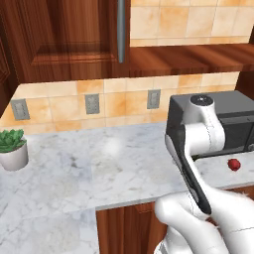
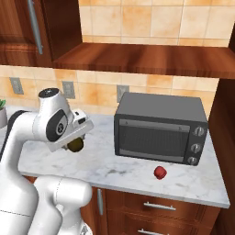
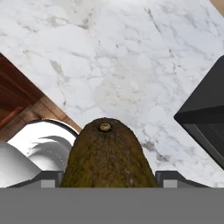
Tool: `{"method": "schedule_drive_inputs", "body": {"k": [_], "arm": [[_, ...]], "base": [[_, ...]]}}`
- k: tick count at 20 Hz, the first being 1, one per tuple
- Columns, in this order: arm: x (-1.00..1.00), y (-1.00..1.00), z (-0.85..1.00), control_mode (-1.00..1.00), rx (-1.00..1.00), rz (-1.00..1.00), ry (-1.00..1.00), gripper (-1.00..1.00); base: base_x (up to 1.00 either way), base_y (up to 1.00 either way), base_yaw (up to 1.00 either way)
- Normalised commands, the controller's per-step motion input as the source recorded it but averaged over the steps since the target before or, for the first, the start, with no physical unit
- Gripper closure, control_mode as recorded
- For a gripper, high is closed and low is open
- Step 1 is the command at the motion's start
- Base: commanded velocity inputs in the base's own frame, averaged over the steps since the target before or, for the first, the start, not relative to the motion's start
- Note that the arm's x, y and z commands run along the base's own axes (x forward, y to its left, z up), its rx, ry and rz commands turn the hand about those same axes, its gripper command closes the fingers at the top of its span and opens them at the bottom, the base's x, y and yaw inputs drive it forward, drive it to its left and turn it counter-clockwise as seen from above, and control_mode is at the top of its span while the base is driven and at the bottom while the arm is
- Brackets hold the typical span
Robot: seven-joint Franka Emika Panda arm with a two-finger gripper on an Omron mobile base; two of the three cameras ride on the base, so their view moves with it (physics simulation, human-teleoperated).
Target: Place the avocado and bell pepper inside the fridge drawer. Close the drawer after placing the vegetables.
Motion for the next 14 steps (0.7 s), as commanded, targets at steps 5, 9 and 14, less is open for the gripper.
{"method": "schedule_drive_inputs", "body": {"k": [5, 9, 14], "arm": [[0.0, 0.23, -0.03, -1.0, -0.06, 0.02, 0.0, 1.0], [-0.29, -0.04, 0.0, -1.0, 0.01, -0.01, -0.1, 1.0], [0.0, 0.0, 0.0, 1.0, 0.0, 0.0, 0.0, 1.0]], "base": [[0.0, 0.0, 0.0], [0.0, 0.0, 0.0], [-0.94, -0.48, -0.14]]}}
